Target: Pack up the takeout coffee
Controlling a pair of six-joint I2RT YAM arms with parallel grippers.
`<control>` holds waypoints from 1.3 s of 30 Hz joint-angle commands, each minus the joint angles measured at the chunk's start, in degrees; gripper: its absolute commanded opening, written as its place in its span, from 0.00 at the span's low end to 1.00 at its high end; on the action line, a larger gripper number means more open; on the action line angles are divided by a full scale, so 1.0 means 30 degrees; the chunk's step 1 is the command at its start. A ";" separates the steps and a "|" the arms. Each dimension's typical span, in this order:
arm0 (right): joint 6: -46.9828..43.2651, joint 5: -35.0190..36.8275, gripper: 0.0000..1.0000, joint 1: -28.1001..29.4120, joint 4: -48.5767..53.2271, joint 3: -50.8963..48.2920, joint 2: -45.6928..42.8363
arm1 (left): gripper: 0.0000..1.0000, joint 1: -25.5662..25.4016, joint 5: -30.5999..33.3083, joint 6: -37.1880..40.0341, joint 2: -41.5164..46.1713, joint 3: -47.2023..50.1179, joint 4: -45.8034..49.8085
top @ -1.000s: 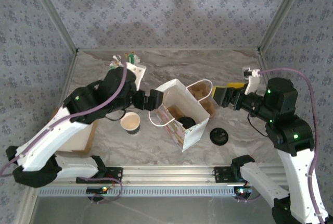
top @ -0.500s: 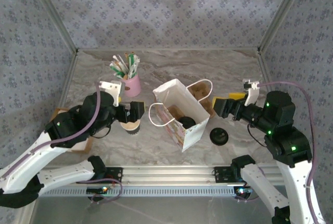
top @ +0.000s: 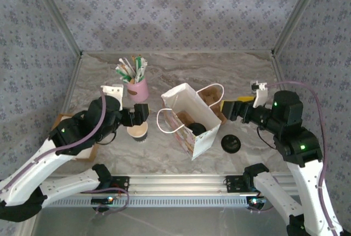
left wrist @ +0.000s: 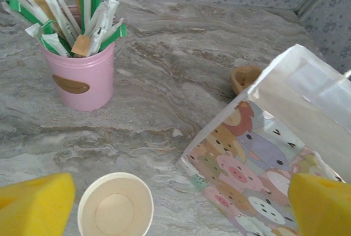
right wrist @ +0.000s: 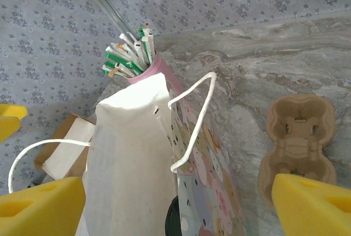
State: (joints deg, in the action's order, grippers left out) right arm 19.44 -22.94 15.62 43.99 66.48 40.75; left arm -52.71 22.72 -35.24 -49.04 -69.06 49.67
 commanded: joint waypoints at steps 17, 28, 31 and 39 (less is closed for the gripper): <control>0.0666 -0.0691 0.99 -0.0212 -0.1153 0.4354 0.4952 | 0.99 0.5078 -0.5173 0.0498 -0.3500 -0.1630 -0.1370; 0.2148 -0.2375 1.00 0.0910 -0.2420 0.6941 0.8183 | 0.99 0.9954 -0.5366 -0.2109 -0.1757 -0.0069 -0.0170; 0.1945 -0.2121 1.00 0.2079 -0.2129 0.8089 0.9436 | 1.00 1.1348 -0.4398 -0.3086 -0.1358 0.0304 0.0679; 0.0808 -0.1390 1.00 0.5424 -0.0354 1.2090 1.3780 | 0.99 1.3673 0.0175 -0.6896 -0.1690 0.0709 0.3878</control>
State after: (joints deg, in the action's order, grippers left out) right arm 23.94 -27.73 28.86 39.70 98.04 78.85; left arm -13.39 15.99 -49.52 -53.47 -67.26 55.20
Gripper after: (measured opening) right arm 0.998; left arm 0.994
